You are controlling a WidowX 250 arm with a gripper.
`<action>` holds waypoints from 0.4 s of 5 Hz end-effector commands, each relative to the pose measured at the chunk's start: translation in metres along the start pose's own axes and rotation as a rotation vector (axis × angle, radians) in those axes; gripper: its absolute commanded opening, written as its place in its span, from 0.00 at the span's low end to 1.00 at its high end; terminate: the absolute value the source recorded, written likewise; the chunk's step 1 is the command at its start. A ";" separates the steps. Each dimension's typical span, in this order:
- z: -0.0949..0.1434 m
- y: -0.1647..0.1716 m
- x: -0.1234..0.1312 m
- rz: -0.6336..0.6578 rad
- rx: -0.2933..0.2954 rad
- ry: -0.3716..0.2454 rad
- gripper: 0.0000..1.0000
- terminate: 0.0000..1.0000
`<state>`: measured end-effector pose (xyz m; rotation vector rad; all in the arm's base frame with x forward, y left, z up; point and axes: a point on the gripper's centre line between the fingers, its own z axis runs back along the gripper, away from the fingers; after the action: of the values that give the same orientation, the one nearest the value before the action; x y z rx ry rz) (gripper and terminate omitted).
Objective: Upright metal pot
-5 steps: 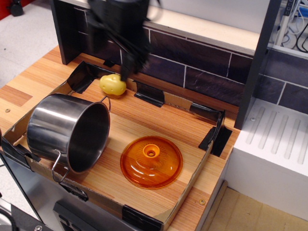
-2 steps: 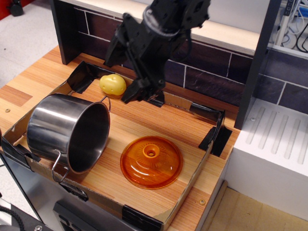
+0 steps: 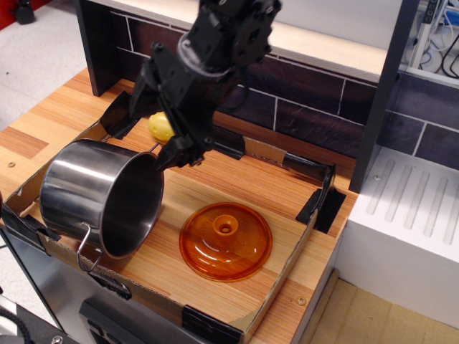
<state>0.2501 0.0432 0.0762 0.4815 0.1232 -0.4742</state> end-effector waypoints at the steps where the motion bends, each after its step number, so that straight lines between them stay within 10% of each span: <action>1: -0.014 0.008 0.002 0.009 0.036 0.012 1.00 0.00; 2: -0.022 0.007 0.005 0.003 0.041 0.023 1.00 0.00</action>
<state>0.2550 0.0550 0.0508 0.5153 0.1800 -0.4795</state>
